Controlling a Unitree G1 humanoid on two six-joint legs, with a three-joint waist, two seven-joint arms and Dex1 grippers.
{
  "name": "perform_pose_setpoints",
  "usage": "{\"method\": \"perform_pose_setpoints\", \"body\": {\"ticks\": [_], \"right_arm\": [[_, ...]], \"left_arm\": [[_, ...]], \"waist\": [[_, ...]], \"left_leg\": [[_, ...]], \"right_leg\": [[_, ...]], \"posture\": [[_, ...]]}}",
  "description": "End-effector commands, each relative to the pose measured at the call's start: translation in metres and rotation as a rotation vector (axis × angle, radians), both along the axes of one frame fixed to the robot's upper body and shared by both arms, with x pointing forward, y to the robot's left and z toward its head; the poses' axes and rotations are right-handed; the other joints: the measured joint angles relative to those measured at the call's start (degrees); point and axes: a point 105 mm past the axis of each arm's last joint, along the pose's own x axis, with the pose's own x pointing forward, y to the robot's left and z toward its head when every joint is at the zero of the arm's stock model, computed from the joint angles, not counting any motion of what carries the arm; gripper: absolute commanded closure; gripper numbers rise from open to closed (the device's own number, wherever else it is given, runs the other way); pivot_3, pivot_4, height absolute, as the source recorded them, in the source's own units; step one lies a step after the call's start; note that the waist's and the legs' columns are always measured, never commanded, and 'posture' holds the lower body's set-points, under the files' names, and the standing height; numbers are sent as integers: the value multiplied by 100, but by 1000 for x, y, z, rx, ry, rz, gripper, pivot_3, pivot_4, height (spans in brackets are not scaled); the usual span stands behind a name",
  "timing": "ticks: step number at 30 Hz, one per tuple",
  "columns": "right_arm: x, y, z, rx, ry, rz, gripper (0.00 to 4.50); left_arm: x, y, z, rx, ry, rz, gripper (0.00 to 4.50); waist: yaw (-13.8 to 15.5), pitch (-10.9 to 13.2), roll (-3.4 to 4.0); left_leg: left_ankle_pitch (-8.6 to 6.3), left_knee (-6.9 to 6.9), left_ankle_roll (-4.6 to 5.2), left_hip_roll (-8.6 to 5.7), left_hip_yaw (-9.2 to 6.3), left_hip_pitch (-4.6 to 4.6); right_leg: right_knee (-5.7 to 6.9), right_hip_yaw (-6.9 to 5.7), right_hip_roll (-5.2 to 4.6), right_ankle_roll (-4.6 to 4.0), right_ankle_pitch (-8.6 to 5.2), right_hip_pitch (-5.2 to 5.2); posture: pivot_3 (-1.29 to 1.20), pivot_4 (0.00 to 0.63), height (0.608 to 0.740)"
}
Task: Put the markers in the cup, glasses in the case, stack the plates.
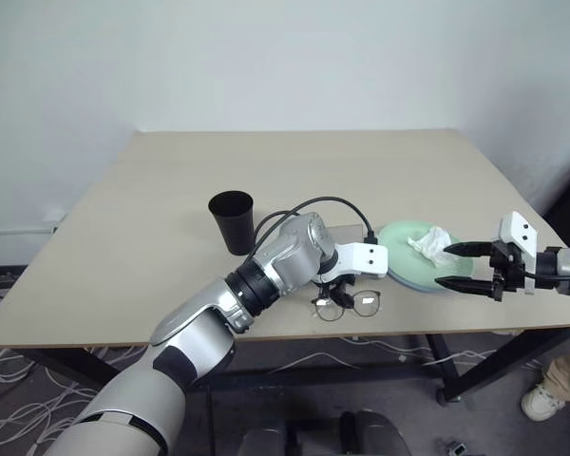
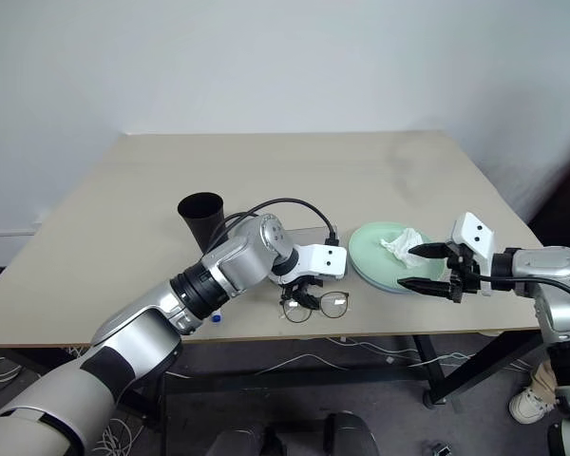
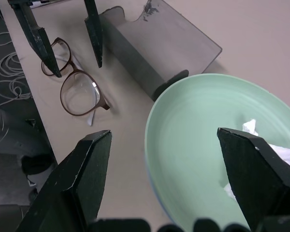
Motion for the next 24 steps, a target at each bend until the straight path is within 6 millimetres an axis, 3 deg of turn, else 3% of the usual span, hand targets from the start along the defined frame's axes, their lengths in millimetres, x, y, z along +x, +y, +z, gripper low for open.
{"method": "perform_pose_setpoints", "body": {"ticks": [1, 10, 13, 17, 19, 24], "right_arm": [[1, 4, 15, 26, -63, 11, 711], [-1, 5, 14, 30, -66, 4, 711], [-1, 5, 14, 32, -67, 4, 711], [-1, 6, 15, 32, -67, 5, 711], [-1, 6, 15, 32, -67, 5, 711], [1, 8, 14, 31, -67, 11, 711]], "left_arm": [[1, -2, 2, -1, -27, -16, 1926], [-1, 2, -8, 21, -14, -24, 1926], [0, 4, -12, 29, -21, -16, 2525], [2, 6, -16, 30, -25, -8, 3863], [2, 6, -17, 28, -25, -5, 4327], [6, 5, -11, 5, -42, 4, 4371]], "waist": [[-1, 0, 0], [0, 0, 0], [0, 0, 0], [0, -2, 0], [1, -7, 6], [22, -6, 5]], "left_leg": [[0, 0, 0, 0, 0, 0], [0, 2, 0, 0, 0, -1], [0, 2, 0, 0, 0, 0], [0, 3, 0, 0, 0, 0], [0, 3, 1, 0, 0, 8], [-3, 7, -3, 0, -2, 44]], "right_leg": [[0, 0, 0, 0, 0, 0], [1, 0, 0, 1, 1, 0], [1, 0, 0, 1, 1, 1], [1, 0, 0, 2, 1, 1], [1, 1, 0, 2, 1, 10], [-1, -1, -3, 4, 2, 49]], "posture": [[0, 0, 740], [0, 0, 740], [0, 0, 740], [0, 0, 740], [0, 0, 740], [0, 0, 740]]}}
